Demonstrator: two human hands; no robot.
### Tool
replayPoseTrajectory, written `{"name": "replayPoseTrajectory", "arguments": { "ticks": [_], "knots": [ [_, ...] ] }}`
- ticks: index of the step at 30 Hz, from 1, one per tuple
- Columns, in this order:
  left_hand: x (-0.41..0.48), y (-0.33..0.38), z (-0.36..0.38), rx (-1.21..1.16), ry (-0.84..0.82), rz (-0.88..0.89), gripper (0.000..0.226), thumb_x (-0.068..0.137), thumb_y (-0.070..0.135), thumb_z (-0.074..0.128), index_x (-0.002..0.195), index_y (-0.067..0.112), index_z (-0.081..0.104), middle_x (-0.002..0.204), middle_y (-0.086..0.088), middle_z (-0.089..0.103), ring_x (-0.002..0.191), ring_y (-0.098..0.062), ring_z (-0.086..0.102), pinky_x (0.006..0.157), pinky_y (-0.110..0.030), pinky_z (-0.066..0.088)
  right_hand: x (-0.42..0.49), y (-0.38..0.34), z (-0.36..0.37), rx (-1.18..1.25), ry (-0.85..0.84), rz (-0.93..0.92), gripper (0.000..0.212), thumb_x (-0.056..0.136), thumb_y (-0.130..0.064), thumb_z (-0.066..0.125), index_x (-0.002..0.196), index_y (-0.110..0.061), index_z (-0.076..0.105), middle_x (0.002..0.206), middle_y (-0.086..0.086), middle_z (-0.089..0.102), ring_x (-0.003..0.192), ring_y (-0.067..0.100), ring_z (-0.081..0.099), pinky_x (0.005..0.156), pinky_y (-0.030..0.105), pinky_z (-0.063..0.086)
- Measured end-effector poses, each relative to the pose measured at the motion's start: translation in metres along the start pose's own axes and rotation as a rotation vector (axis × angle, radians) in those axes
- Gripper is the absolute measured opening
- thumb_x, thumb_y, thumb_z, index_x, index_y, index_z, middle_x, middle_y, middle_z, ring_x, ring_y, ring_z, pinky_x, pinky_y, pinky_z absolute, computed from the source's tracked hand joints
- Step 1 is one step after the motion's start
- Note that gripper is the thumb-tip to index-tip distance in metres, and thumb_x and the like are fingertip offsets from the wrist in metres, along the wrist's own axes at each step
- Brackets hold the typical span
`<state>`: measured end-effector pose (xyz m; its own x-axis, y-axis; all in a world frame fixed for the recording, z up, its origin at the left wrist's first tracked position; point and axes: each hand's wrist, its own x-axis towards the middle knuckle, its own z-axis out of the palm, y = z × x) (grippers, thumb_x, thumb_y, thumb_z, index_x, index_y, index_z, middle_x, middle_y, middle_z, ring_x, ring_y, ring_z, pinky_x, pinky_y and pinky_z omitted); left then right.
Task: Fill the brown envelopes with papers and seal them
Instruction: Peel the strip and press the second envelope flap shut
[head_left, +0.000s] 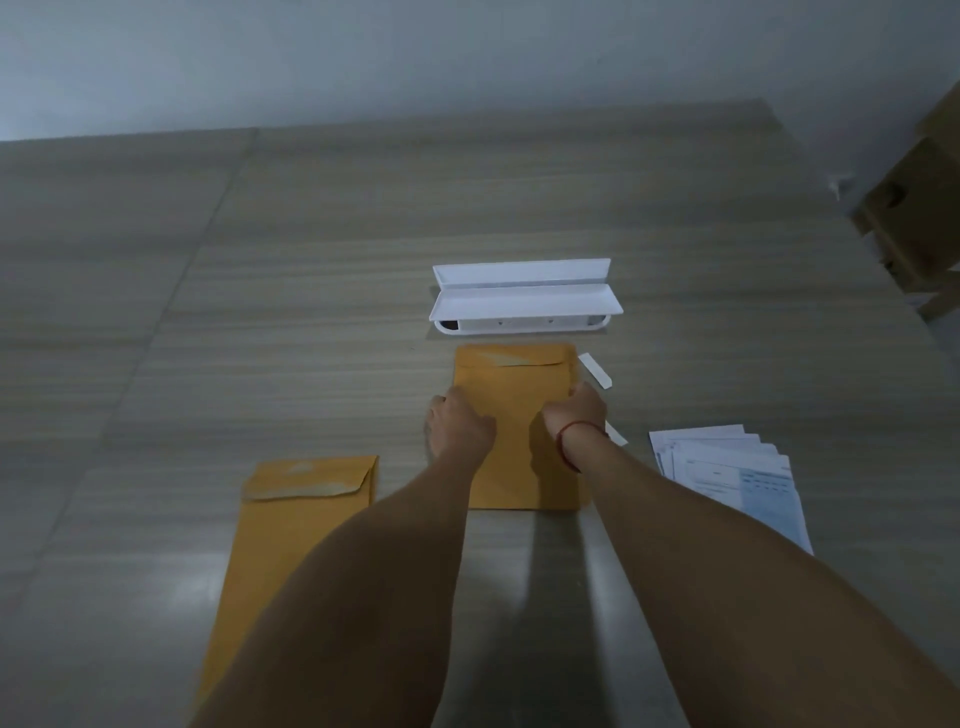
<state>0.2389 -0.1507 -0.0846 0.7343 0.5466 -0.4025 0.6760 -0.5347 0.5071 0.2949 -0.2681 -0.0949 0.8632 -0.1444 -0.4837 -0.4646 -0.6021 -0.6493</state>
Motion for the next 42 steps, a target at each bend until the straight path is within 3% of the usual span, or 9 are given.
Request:
{"name": "replayPoseTrajectory", "arguments": {
  "ticks": [7,10,16,20,27,30,31,33,42],
  "knots": [
    [-0.001,0.004,-0.001,-0.054,-0.028,0.072,0.044,0.088,0.023,0.063,0.128,0.007,0.052,0.129,-0.011,0.055,0.125,-0.030,0.049,0.099,-0.035,0.042,-0.007,-0.001,0.002,-0.165,0.014,0.001,0.026,0.079,-0.011,0.053,0.066,-0.020,0.032,0.087,0.004,0.044,0.077,0.022,0.041,0.063,0.030,0.034],
    [-0.016,-0.002,-0.013,-0.092,-0.021,0.059,0.049,0.089,0.026,0.062,0.133,0.008,0.050,0.132,-0.010,0.054,0.127,-0.030,0.048,0.100,-0.037,0.042,-0.022,-0.005,-0.007,-0.169,-0.019,-0.054,0.008,0.081,-0.011,0.052,0.085,-0.014,0.045,0.094,0.006,0.051,0.083,0.025,0.050,0.072,0.034,0.042],
    [-0.058,-0.040,-0.049,-0.033,0.066,-0.029,0.055,0.091,0.030,0.057,0.140,0.009,0.043,0.142,-0.013,0.046,0.133,-0.030,0.042,0.107,-0.039,0.038,-0.077,-0.012,-0.001,-0.214,-0.180,-0.188,0.011,0.085,-0.012,0.051,0.095,-0.013,0.049,0.113,0.011,0.058,0.109,0.034,0.058,0.095,0.044,0.049],
    [-0.079,-0.075,-0.075,0.004,0.127,-0.083,0.053,0.092,0.035,0.056,0.138,0.009,0.045,0.141,-0.014,0.048,0.132,-0.031,0.044,0.106,-0.040,0.040,-0.115,-0.019,0.023,-0.295,-0.285,-0.233,0.045,0.091,-0.018,0.053,0.135,-0.010,0.047,0.142,0.013,0.046,0.129,0.033,0.046,0.107,0.042,0.041],
    [-0.097,-0.158,-0.123,0.061,0.182,-0.275,0.053,0.092,0.040,0.055,0.132,0.008,0.045,0.135,-0.014,0.050,0.128,-0.033,0.046,0.101,-0.042,0.043,-0.176,-0.030,0.085,-0.368,-0.410,-0.319,0.035,0.093,-0.017,0.054,0.126,-0.005,0.054,0.127,0.013,0.057,0.119,0.031,0.055,0.085,0.029,0.045],
    [-0.094,-0.195,-0.136,0.097,0.135,-0.329,0.053,0.092,0.042,0.055,0.130,0.008,0.045,0.131,-0.013,0.050,0.123,-0.033,0.048,0.097,-0.043,0.046,-0.188,-0.026,0.114,-0.384,-0.434,-0.275,0.003,0.091,-0.010,0.052,0.089,-0.008,0.055,0.086,0.008,0.054,0.078,0.026,0.058,0.061,0.027,0.041],
    [-0.093,-0.207,-0.137,0.104,0.108,-0.349,0.053,0.091,0.043,0.055,0.130,0.008,0.045,0.130,-0.013,0.050,0.122,-0.033,0.048,0.096,-0.043,0.046,-0.190,-0.023,0.123,-0.387,-0.429,-0.247,0.008,0.089,-0.008,0.053,0.081,-0.009,0.051,0.078,0.006,0.051,0.068,0.023,0.053,0.054,0.025,0.038],
    [-0.091,-0.229,-0.135,0.116,0.062,-0.382,0.054,0.091,0.044,0.056,0.129,0.008,0.047,0.130,-0.013,0.049,0.122,-0.034,0.048,0.096,-0.043,0.046,-0.198,-0.019,0.140,-0.401,-0.421,-0.199,0.004,0.086,-0.011,0.056,0.087,-0.011,0.052,0.078,0.006,0.052,0.068,0.022,0.052,0.047,0.023,0.034],
    [-0.087,-0.266,-0.122,0.064,0.110,-0.370,0.053,0.085,0.046,0.061,0.120,0.009,0.046,0.125,-0.014,0.049,0.122,-0.031,0.047,0.102,-0.043,0.043,-0.207,-0.010,0.173,-0.161,-0.298,0.023,0.044,0.085,-0.027,0.072,0.120,-0.003,0.060,0.124,0.014,0.064,0.114,0.033,0.061,0.089,0.037,0.052]
  ]
}}
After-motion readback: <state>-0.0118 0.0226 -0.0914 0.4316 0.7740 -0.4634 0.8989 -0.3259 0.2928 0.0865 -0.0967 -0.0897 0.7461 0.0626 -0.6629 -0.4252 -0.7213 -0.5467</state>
